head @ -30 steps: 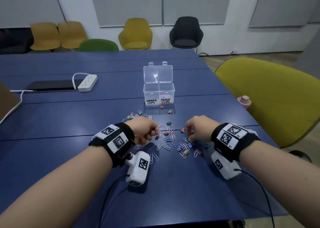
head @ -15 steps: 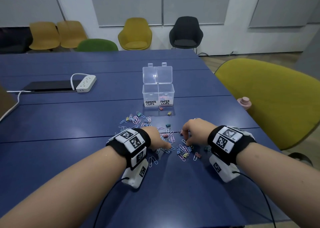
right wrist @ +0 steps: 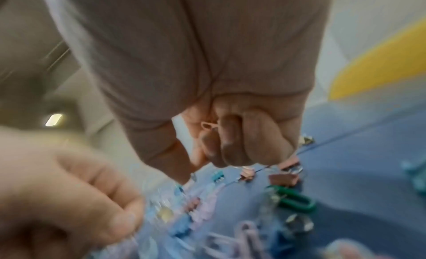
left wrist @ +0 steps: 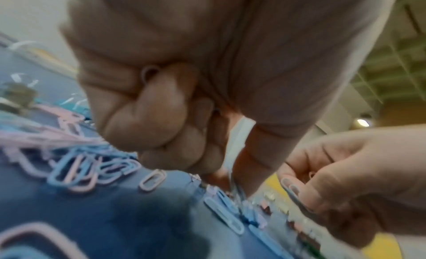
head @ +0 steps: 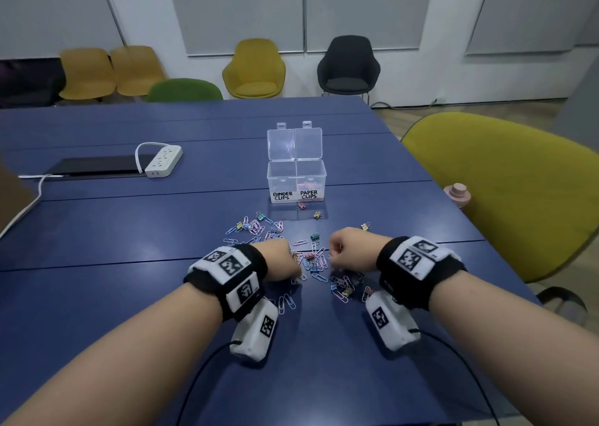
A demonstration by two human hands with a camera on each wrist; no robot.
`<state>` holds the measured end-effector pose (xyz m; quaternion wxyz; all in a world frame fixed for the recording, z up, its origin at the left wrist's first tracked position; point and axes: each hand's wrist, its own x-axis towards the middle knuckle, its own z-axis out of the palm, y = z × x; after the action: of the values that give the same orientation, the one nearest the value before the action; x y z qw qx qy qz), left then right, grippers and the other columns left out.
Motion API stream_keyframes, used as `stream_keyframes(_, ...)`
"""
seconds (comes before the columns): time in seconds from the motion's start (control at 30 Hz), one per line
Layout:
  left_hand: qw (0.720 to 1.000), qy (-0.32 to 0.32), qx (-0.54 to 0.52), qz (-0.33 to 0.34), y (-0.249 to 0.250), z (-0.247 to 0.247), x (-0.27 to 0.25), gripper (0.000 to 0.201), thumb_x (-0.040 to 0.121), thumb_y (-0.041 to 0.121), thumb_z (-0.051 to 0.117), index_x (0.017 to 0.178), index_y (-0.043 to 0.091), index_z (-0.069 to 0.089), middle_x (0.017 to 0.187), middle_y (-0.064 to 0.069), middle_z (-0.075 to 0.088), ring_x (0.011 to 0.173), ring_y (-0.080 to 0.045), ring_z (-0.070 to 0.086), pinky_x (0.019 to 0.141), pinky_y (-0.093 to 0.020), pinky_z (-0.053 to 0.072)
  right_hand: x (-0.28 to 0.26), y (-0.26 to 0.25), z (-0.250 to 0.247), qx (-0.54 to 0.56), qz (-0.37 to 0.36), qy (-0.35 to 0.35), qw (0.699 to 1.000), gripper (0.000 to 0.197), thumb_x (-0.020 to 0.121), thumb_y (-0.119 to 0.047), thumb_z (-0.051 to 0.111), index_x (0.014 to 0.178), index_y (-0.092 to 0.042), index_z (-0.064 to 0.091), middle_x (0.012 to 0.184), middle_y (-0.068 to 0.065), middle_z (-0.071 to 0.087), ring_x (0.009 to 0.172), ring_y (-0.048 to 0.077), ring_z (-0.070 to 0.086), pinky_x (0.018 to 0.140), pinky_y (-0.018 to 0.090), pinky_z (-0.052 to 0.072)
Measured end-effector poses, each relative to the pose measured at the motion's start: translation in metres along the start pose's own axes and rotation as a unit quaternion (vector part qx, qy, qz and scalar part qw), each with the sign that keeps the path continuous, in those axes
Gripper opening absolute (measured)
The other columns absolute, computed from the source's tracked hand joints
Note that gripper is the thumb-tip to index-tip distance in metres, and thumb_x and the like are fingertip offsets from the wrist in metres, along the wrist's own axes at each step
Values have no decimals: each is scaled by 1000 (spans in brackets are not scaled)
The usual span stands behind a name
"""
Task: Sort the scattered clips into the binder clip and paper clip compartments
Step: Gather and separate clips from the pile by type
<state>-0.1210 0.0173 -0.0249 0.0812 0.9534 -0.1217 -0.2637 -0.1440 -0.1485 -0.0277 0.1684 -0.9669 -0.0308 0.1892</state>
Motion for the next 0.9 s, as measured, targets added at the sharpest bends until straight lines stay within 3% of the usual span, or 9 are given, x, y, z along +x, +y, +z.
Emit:
stream_keyframes(0.07, 977, -35, -210, -15, -11, 1, -1, 17, 87, 23, 52, 72, 15, 51, 59, -3, 43, 44, -16, 34, 43, -16, 24, -6, 9, 0, 220, 23, 5, 975, 21, 87, -11, 55, 68, -17, 46, 69, 6, 50, 57, 19, 43, 51, 25, 38)
stream_keyframes(0.23, 682, -182, -707, -36, -38, 0, -7, 14, 77, 11, 34, 63, 15, 37, 52, 3, 31, 36, -9, 27, 33, -15, 12, -21, 31, 2, 639, 28, 32, 768, 27, 88, 12, 47, 71, -9, 45, 58, 8, 54, 50, 12, 32, 40, 18, 25)
stream_keyframes(0.33, 595, -175, -784, -41, -45, 0, -12, 7, 71, 7, 36, 70, 11, 42, 59, -2, 41, 40, -12, 38, 33, -14, 19, -28, 44, 0, 683, 22, 11, 730, 23, 90, 12, 44, 89, -9, 52, 60, 4, 51, 48, 11, 36, 37, 18, 28)
stream_keyframes(0.4, 621, -145, -769, -42, -44, 3, -12, 7, 76, 9, 40, 69, 10, 43, 61, -5, 46, 40, -12, 40, 31, -13, 21, -32, 48, 0, 689, 25, -1, 724, 24, 89, 11, 40, 92, -8, 54, 65, 5, 47, 46, 10, 41, 38, 18, 29)
stream_keyframes(0.53, 760, -104, -641, -17, -23, 13, -13, 35, 97, 29, 46, 64, 16, 43, 48, 6, 33, 32, -4, 24, 30, -12, 13, -34, 46, 1, 634, 44, -4, 772, 23, 91, 1, 43, 73, -13, 48, 60, 1, 42, 45, 10, 37, 41, 20, 24)
stream_keyframes(0.6, 842, -89, -532, 26, -7, 18, -16, 37, 97, 36, 48, 65, 16, 49, 47, 8, 27, 34, -4, 19, 34, -11, 12, -32, 43, 2, 525, 52, 7, 849, 22, 93, -5, 46, 73, -15, 46, 57, -2, 38, 42, 9, 33, 40, 19, 23)
stream_keyframes(0.7, 938, -56, -319, 122, 13, 20, -20, 28, 91, 36, 59, 75, 14, 65, 54, 5, 36, 42, -8, 28, 39, -15, 22, -31, 36, 2, 147, 19, 35, 988, 11, 89, -18, 56, 79, -16, 53, 64, -5, 46, 57, 15, 45, 48, 21, 35)
stream_keyframes(0.77, 967, -2, -188, 174, 24, 21, -20, 17, 85, 32, 67, 89, 15, 71, 60, 6, 45, 50, -6, 38, 47, -17, 33, -31, 30, 4, -9, -8, 46, 999, 6, 87, -23, 59, 83, -19, 56, 78, -6, 53, 77, 16, 51, 63, 24, 38)
stream_keyframes(0.9, 978, 52, -49, 197, 41, 25, -14, 14, 78, 28, 73, 92, 24, 70, 65, 12, 47, 66, -12, 49, 66, -22, 41, -32, 26, 5, -64, 9, 35, 997, 12, 85, -21, 62, 95, -16, 64, 97, 0, 63, 90, 20, 56, 71, 25, 38)
